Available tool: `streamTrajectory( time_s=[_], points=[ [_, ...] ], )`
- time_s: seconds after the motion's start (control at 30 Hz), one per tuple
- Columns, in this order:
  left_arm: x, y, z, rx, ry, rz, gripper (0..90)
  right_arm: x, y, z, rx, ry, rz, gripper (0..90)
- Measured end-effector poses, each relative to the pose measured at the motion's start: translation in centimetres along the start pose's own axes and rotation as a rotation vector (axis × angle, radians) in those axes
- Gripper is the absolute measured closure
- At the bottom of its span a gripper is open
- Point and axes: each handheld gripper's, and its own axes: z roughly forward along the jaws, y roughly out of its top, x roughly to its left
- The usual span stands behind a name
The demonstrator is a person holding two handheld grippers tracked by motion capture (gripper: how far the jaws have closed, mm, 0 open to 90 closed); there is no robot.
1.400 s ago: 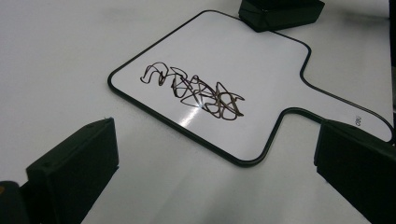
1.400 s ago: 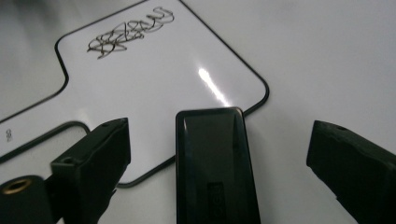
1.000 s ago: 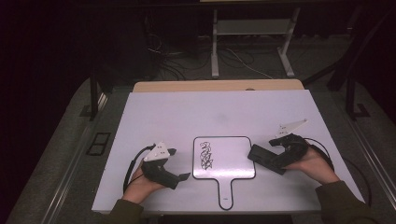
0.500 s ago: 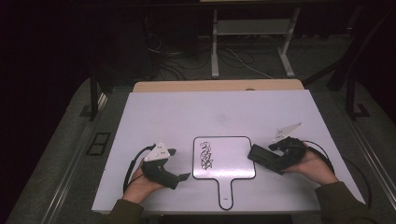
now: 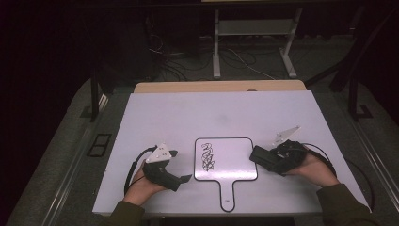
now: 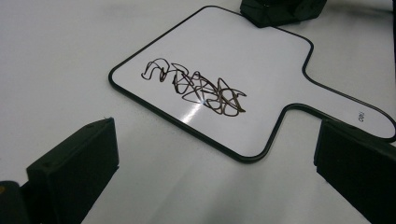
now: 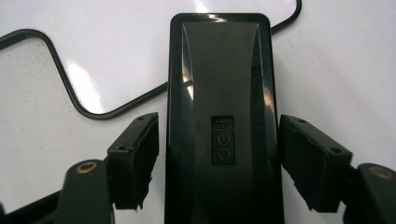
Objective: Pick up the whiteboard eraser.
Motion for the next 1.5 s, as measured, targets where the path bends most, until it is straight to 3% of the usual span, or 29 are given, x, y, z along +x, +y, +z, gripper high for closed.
streamTrajectory(
  time_s=[0.3,0.97,1.5],
  points=[
    [-0.01,0.01,0.01,0.002,-0.004,0.002,0.0,0.14,0.03,0.04,0.009,-0.014,-0.011,37.5],
    [0.05,0.03,-0.06,0.008,-0.008,0.007,0.0,-0.29,0.49,0.01,0.049,-0.004,-0.022,38.4],
    [0.04,0.01,-0.04,0.006,-0.007,0.004,0.0,-0.39,0.66,-0.87,0.03,0.003,0.019,38.7]
  ],
)
